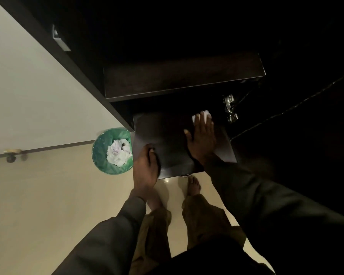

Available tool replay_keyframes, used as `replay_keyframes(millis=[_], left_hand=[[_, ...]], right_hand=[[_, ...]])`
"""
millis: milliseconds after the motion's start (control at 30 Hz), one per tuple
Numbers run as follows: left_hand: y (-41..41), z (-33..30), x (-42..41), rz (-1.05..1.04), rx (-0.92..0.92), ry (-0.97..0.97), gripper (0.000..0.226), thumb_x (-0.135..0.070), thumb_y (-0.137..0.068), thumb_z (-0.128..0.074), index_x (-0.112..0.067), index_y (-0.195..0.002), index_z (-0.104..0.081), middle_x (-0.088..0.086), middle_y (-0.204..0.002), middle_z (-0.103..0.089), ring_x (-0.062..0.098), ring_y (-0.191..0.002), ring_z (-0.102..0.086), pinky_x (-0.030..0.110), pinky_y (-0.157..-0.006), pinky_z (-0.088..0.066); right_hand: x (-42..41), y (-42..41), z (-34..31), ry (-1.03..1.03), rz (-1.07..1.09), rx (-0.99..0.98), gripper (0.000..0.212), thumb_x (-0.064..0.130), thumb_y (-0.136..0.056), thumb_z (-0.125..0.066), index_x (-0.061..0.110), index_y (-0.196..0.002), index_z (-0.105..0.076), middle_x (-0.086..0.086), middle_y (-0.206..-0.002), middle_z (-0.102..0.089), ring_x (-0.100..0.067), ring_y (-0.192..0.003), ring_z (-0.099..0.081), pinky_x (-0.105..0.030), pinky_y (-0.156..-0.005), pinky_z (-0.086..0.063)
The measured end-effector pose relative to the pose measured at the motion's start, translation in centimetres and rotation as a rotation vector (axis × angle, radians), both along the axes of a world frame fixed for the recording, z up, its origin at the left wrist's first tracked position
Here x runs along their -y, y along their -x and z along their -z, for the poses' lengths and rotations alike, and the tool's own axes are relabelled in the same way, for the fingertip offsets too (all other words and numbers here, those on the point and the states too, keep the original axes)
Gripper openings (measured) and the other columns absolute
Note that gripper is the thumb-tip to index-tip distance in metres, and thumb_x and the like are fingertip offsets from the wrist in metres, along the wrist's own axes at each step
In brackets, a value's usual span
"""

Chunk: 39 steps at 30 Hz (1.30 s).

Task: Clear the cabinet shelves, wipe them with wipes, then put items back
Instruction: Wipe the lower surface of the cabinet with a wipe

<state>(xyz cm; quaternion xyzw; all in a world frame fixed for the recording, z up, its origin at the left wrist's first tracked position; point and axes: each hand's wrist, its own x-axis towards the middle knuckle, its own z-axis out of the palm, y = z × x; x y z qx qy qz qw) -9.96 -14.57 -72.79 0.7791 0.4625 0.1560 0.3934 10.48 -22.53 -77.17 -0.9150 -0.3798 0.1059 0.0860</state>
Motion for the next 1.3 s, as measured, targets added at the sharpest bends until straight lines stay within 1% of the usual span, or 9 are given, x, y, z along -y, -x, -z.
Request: replay_keyframes(millis=[367, 500, 633, 733, 800, 967, 1100, 1200, 1300], left_hand=[[1.3, 0.3, -0.4, -0.091, -0.016, -0.054, 0.037, -0.035, -0.104, -0.027, -0.017, -0.125, -0.053, 0.004, -0.120, -0.064, 0.011, -0.101, -0.055, 0.030, -0.093, -0.047], [1.1, 0.3, 0.4, -0.036, 0.001, -0.013, 0.036, -0.041, -0.103, -0.025, -0.024, -0.122, -0.051, -0.002, -0.112, -0.062, 0.014, -0.096, -0.060, 0.036, -0.085, -0.053], [0.0, -0.1, 1.3, 0.024, 0.060, -0.027, 0.025, -0.031, -0.105, -0.033, -0.021, -0.115, -0.053, -0.007, -0.106, -0.059, 0.001, -0.090, -0.056, 0.026, -0.078, -0.051], [-0.6, -0.7, 2.3, 0.028, 0.063, 0.012, 0.021, -0.020, -0.105, -0.040, -0.019, -0.118, -0.056, -0.007, -0.104, -0.059, -0.001, -0.086, -0.056, 0.014, -0.073, -0.045], [-0.6, -0.6, 2.9, 0.028, 0.052, 0.078, 0.025, -0.022, -0.105, -0.040, -0.018, -0.123, -0.055, -0.002, -0.111, -0.062, 0.010, -0.094, -0.058, 0.018, -0.079, -0.048], [-0.3, -1.8, 4.0, 0.063, 0.079, 0.178, 0.024, -0.022, -0.104, -0.041, -0.015, -0.119, -0.058, -0.006, -0.106, -0.061, 0.008, -0.093, -0.057, 0.013, -0.079, -0.046], [0.1, -3.0, 3.9, 0.049, 0.190, 0.594, 0.022, -0.028, -0.103, -0.044, -0.018, -0.110, -0.062, -0.003, -0.104, -0.066, 0.011, -0.094, -0.065, 0.025, -0.082, -0.053], [1.4, -5.2, 2.6, -0.015, 0.251, 0.990, 0.035, -0.040, -0.101, -0.044, -0.013, -0.117, -0.059, 0.007, -0.107, -0.068, 0.015, -0.092, -0.069, 0.033, -0.081, -0.055], [3.6, -6.8, 0.7, -0.088, 0.306, 1.168, 0.041, -0.044, -0.095, -0.055, -0.013, -0.121, -0.060, 0.012, -0.105, -0.071, 0.027, -0.091, -0.070, 0.048, -0.092, -0.053]], right_hand=[[-2.8, 11.5, 2.0, -0.044, -0.801, -0.078, 0.052, 0.041, -0.100, -0.035, 0.014, -0.144, -0.042, -0.011, -0.150, -0.043, -0.028, -0.145, -0.028, -0.043, -0.122, -0.012], [3.0, 10.9, 1.4, -0.057, -0.888, 0.036, 0.055, 0.039, -0.099, -0.045, 0.012, -0.146, -0.040, -0.013, -0.157, -0.029, -0.032, -0.148, -0.016, -0.049, -0.120, -0.015], [8.1, 7.8, 1.3, -0.051, -0.690, -0.069, 0.069, 0.018, -0.093, -0.054, 0.016, -0.154, -0.021, -0.009, -0.163, -0.009, -0.027, -0.150, -0.006, -0.050, -0.118, -0.021], [11.2, 5.1, 0.0, -0.117, -0.497, -0.108, 0.048, 0.011, -0.102, -0.024, 0.011, -0.148, -0.038, -0.013, -0.159, -0.022, -0.027, -0.149, -0.016, -0.051, -0.117, -0.026], [13.0, 3.9, -0.5, -0.206, -0.361, -0.113, 0.047, -0.003, -0.096, -0.032, 0.006, -0.140, -0.048, -0.015, -0.154, -0.034, -0.027, -0.146, -0.027, -0.048, -0.114, -0.033], [15.1, 3.9, -3.1, -0.328, -0.090, -0.158, 0.053, -0.020, -0.072, -0.065, 0.011, -0.115, -0.070, -0.003, -0.124, -0.065, -0.019, -0.121, -0.058, -0.024, -0.104, -0.044], [12.6, 7.2, -6.9, -0.490, 0.268, -0.509, 0.030, -0.003, -0.087, -0.065, 0.019, -0.107, -0.070, 0.002, -0.107, -0.070, -0.014, -0.103, -0.066, -0.003, -0.086, -0.043], [8.2, 10.4, -9.3, -0.455, 0.354, -0.865, 0.026, 0.015, -0.092, -0.064, 0.027, -0.115, -0.062, 0.009, -0.113, -0.064, -0.013, -0.107, -0.060, -0.020, -0.088, -0.048], [2.8, 12.8, -11.5, -0.387, 0.342, -0.964, 0.037, 0.017, -0.091, -0.066, 0.017, -0.125, -0.053, 0.001, -0.118, -0.056, -0.018, -0.109, -0.056, -0.037, -0.092, -0.050]])
